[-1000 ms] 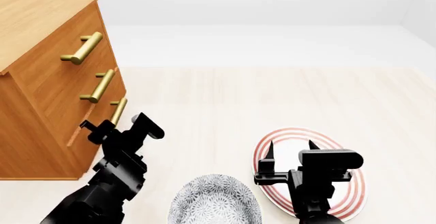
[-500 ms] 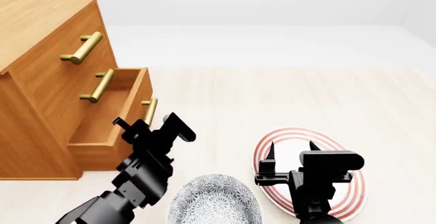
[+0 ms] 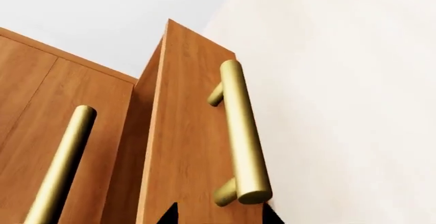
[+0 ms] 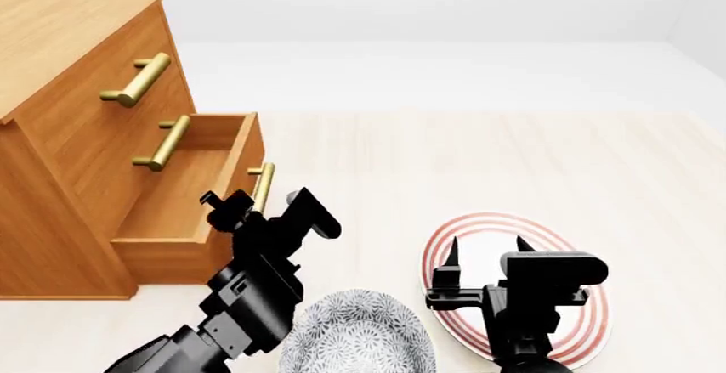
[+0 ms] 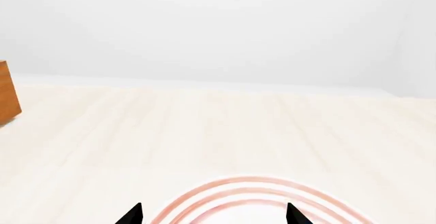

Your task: Open the bottom drawer of the cabinet.

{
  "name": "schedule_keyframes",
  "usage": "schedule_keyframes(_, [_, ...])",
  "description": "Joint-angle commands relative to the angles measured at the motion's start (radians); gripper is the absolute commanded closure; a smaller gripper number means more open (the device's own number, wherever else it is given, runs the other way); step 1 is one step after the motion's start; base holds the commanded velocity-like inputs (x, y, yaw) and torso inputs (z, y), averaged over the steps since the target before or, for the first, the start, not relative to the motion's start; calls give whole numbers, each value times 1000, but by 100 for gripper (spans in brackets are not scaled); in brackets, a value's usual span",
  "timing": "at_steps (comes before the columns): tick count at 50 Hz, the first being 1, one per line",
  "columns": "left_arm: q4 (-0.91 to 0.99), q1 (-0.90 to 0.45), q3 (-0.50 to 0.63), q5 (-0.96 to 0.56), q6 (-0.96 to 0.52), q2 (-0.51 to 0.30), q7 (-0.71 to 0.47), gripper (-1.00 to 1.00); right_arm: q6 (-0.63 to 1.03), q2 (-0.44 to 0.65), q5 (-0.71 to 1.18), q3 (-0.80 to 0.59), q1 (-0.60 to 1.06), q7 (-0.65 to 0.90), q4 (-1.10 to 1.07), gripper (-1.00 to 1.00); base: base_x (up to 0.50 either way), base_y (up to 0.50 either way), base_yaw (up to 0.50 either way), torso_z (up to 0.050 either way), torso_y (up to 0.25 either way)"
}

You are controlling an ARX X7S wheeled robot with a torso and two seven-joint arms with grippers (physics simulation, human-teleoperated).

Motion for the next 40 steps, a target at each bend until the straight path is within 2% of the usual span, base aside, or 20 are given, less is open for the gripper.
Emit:
schedule_keyframes(1, [249,35,15,23,-140,-55,-3,-100,-7,2,4,-2,2,3,11,-100,0,0,0,0,0])
schedule_keyframes(8, [461,68,24,21,-243,-96,0,-100,-10,3,5,-6,4,5,16,-100,0,0,0,0,0])
schedule_keyframes(14, [543,73,10,16,-269,-113,2,-100,-11,5,7,-6,1,7,14,-100,0,0,0,0,0])
schedule_keyframes(23, [706,31,-179,-32,-339,-116,24,-100,-14,6,9,-11,6,10,20,-100,0,0,0,0,0])
schedule_keyframes(24, [692,20,-200,-18,-353,-106,0,-100,-16,5,9,-12,6,10,23,-100,0,0,0,0,0])
schedule_keyframes(28, [663,0,-333,-72,-343,-76,41,-100,-15,7,11,-12,7,10,22,-100,0,0,0,0,0])
schedule_keyframes(31, [573,-24,-416,-94,-338,-41,50,-100,-11,8,12,-13,8,12,17,-100,0,0,0,0,0])
schedule_keyframes(40, [311,-91,-519,-140,-302,6,93,-100,-10,12,17,-14,8,16,12,-100,0,0,0,0,0])
